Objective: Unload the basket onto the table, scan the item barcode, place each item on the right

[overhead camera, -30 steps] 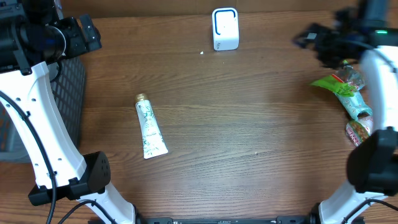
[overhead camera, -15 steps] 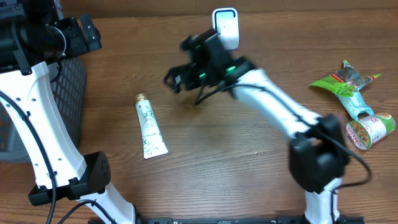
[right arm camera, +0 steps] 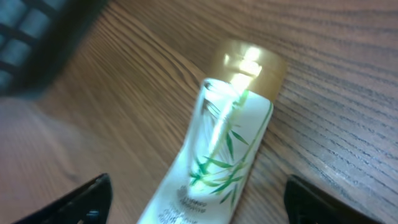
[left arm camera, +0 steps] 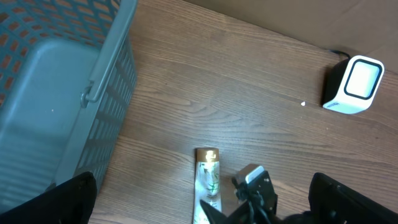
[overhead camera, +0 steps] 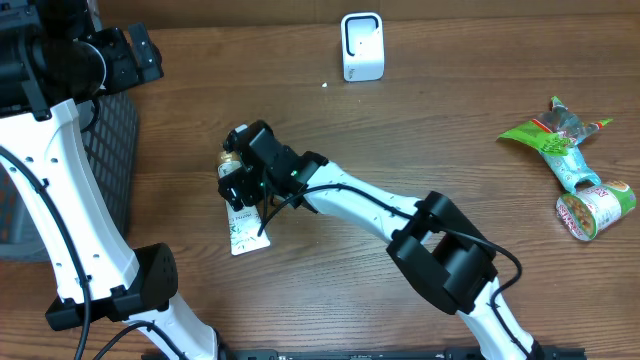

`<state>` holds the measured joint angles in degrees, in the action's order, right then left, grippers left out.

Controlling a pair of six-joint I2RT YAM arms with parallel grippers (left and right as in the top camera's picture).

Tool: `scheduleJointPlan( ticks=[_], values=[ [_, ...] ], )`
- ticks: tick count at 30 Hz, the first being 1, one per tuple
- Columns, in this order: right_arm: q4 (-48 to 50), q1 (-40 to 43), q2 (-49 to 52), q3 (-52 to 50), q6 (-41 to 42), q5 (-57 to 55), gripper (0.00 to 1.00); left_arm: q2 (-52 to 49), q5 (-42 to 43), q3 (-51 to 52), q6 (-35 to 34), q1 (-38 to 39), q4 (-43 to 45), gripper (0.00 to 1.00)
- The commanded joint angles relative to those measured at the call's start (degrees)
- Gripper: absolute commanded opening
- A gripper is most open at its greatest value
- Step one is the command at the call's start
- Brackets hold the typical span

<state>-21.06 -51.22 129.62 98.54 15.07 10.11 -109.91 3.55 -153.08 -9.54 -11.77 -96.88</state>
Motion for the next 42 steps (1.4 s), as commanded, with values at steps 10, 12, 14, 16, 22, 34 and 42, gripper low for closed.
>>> scheduleJointPlan(
  ticks=[10,12,14,16,22,34,42],
  values=[
    [-1.20,0.37,4.28,-0.11,1.97,-3.45,0.36,-0.02,-0.63,-0.02,-0.76,-0.11,0.09,1.00],
    [-4.96,1.05,4.22,1.09,4.46,-3.43,0.18,-0.02,-0.63,-0.02,-0.76,-0.11,0.09,1.00],
    [-10.03,1.99,3.98,3.10,5.90,-3.41,0.13,-0.02,-0.63,-0.02,-0.76,-0.11,0.09,1.00],
    [-15.39,3.28,3.37,5.22,6.19,-1.95,0.09,-0.02,-0.63,-0.02,-0.76,-0.11,0.09,1.00],
    [-36.63,10.05,2.27,11.58,1.01,10.01,0.14,-0.02,-0.63,-0.02,-0.76,-0.11,0.09,0.99],
    [-39.95,20.79,2.25,10.64,-9.81,6.54,0.87,-0.02,-0.63,-0.02,-0.76,-0.11,0.09,1.00],
    [-43.32,19.15,0.81,18.03,-8.02,1.42,0.68,-0.02,-0.63,-0.02,-0.76,-0.11,0.09,1.00]
  ],
)
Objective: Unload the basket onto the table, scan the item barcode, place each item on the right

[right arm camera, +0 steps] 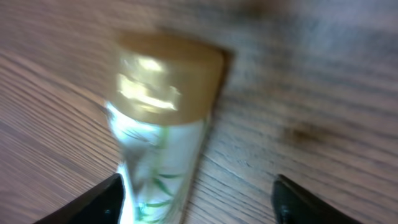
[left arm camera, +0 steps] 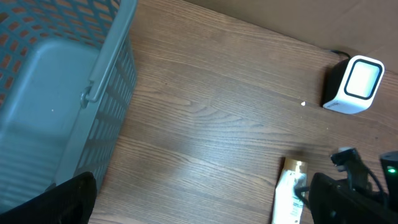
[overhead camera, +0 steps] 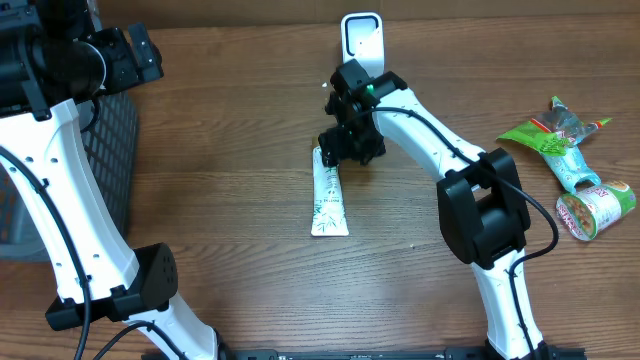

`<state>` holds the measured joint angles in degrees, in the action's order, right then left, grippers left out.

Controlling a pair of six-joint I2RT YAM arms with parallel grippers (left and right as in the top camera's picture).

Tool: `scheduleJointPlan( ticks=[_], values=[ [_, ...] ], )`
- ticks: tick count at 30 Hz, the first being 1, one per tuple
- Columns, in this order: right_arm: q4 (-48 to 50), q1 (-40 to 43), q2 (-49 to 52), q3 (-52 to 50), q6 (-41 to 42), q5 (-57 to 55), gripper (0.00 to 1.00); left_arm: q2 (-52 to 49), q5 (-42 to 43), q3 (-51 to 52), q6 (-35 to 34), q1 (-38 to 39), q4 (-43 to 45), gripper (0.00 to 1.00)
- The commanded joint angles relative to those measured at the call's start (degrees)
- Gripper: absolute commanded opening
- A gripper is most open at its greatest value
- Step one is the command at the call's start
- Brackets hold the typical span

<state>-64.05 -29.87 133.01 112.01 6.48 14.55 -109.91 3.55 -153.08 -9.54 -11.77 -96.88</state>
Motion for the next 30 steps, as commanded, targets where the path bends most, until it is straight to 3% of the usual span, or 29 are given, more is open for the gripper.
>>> scheduleJointPlan(
  ticks=[1,10,15,24,30],
  values=[
    [-0.81,-3.26,-2.73,5.16,2.62,-5.01,0.65,-0.02,-0.63,-0.02,-0.76,-0.11,0.09,1.00],
    [-0.22,-14.75,-1.64,4.94,21.59,-32.22,0.56,-0.02,-0.63,-0.02,-0.76,-0.11,0.09,1.00],
    [2.54,-18.60,-0.26,3.56,22.27,-40.52,0.53,-0.02,-0.63,-0.02,-0.76,-0.11,0.09,1.00],
    [2.62,-18.45,-0.22,3.37,22.05,-41.03,0.53,-0.02,-0.63,-0.02,-0.76,-0.11,0.09,1.00],
    [3.52,-16.76,-0.22,2.10,22.08,-33.94,0.52,-0.02,-0.63,-0.02,-0.76,-0.11,0.09,1.00]
  ],
)
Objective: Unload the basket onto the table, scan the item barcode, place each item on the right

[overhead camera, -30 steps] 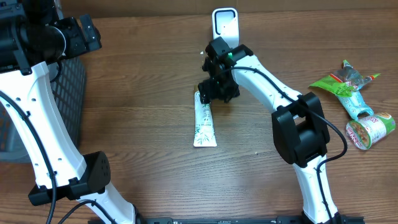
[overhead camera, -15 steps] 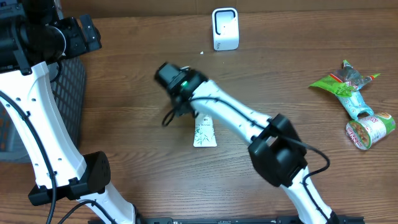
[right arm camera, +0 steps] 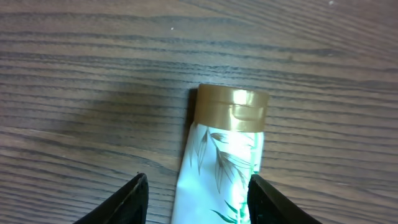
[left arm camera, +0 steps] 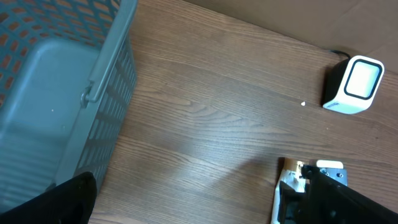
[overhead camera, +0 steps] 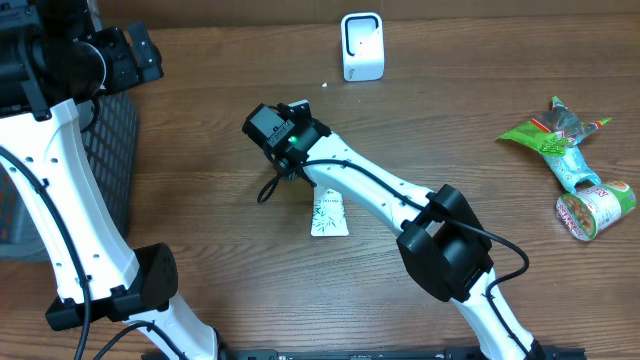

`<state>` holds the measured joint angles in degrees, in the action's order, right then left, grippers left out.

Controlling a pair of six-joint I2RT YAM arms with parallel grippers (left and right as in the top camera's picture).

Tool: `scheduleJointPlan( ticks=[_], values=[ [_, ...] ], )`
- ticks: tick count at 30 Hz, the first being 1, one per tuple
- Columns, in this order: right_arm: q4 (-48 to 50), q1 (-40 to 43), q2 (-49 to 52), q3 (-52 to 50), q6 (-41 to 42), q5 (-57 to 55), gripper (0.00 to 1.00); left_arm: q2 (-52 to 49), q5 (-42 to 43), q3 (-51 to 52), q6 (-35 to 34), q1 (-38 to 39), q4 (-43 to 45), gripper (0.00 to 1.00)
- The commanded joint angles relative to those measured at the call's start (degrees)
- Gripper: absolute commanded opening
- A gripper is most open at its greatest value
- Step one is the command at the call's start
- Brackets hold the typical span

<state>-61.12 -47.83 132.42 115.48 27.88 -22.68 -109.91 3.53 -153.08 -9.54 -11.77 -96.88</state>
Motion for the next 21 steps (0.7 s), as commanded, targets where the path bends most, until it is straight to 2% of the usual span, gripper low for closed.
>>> scheduleJointPlan(
  ticks=[1,9,21],
  values=[
    [0.79,1.49,0.37,-1.88,0.72,3.58,0.51,-0.02,-0.59,-0.02,-0.76,-0.11,0.09,1.00],
    [2.10,3.23,0.37,-4.52,0.63,7.82,0.48,-0.02,-0.61,-0.02,-0.76,-0.11,0.09,1.00],
    [2.80,2.80,0.35,-4.33,-1.05,7.76,0.43,-0.02,-0.59,-0.02,-0.76,-0.11,0.09,1.00]
  ],
)
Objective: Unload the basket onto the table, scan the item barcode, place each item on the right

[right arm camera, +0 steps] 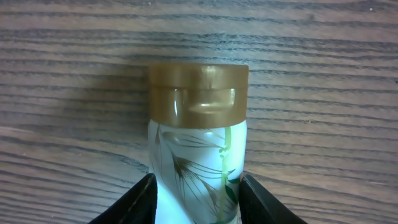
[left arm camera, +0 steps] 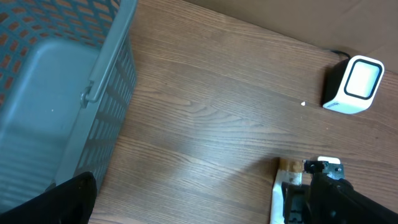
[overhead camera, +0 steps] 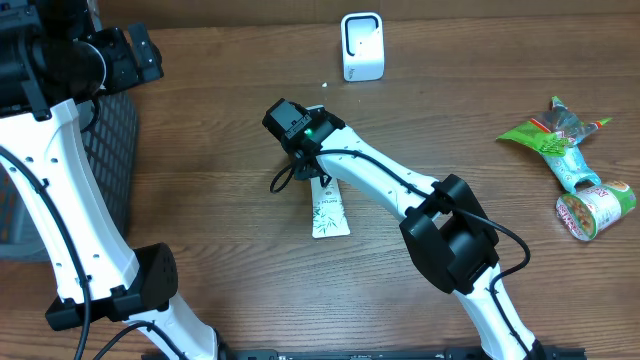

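Observation:
The item is a white tube [overhead camera: 329,210] with a leaf print and a gold cap [right arm camera: 198,93]. It lies flat on the table at mid-table, cap toward the white scanner [overhead camera: 362,45] at the far edge. My right gripper [right arm camera: 196,182] is down over the cap end, and its two fingers [right arm camera: 142,202] press the tube's body from both sides. My left gripper [left arm camera: 205,208] hangs high at the far left, wide open and empty. Its view shows the tube [left arm camera: 282,186] and the scanner [left arm camera: 354,84] from above.
A grey mesh basket [overhead camera: 112,165] stands at the left edge, under my left arm. A green snack packet [overhead camera: 550,140] and a tipped green cup [overhead camera: 597,210] lie at the right side.
My right gripper has come down along the tube, from open above the cap to fingers closed in against the tube's body. The tube lies where it lay. The left arm has not moved.
The tube first lay at the left part of the table with my right gripper open over it. Then it lay at mid-table, in front of the scanner, the gripper open beside its cap. The gripper then hovered open over the cap, and now grips the body.

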`<state>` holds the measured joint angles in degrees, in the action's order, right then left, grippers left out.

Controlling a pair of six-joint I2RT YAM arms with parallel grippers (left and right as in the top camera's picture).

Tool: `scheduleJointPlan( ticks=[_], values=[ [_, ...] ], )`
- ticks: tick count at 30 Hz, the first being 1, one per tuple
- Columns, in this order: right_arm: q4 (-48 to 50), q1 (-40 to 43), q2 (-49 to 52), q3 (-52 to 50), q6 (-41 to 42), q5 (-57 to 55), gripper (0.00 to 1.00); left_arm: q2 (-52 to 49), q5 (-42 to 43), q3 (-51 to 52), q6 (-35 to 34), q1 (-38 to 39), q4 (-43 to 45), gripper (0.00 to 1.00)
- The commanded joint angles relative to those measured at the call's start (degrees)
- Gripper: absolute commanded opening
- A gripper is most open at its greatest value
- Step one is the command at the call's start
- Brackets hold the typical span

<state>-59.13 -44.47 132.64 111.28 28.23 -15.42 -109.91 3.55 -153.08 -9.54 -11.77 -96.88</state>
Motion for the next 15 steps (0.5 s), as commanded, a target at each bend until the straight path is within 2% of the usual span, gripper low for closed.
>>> scheduleJointPlan(
  ticks=[1,6,7,9,13,15],
  values=[
    [0.85,-0.57,-0.09,0.98,-3.93,0.48,0.43,-0.02,-0.63,-0.02,-0.76,-0.11,0.09,1.00],
    [-1.95,-0.44,-0.20,5.88,-4.68,0.55,0.42,-0.02,-0.63,-0.02,-0.76,-0.11,0.09,1.00],
    [-2.49,-0.46,-0.20,6.45,-4.68,0.61,0.35,-0.02,-0.61,-0.02,-0.76,-0.11,0.09,1.00],
    [-3.02,-0.46,-0.20,6.49,-4.68,1.49,0.29,-0.02,-0.63,-0.02,-0.76,-0.11,0.09,1.00],
    [-3.30,-0.46,-0.17,5.81,-4.42,4.20,0.21,-0.02,-0.63,-0.02,-0.76,-0.11,0.09,1.00],
    [-2.49,-0.46,-0.17,4.87,-4.26,4.17,0.21,-0.02,-0.63,-0.02,-0.76,-0.11,0.09,1.00]
  ],
)
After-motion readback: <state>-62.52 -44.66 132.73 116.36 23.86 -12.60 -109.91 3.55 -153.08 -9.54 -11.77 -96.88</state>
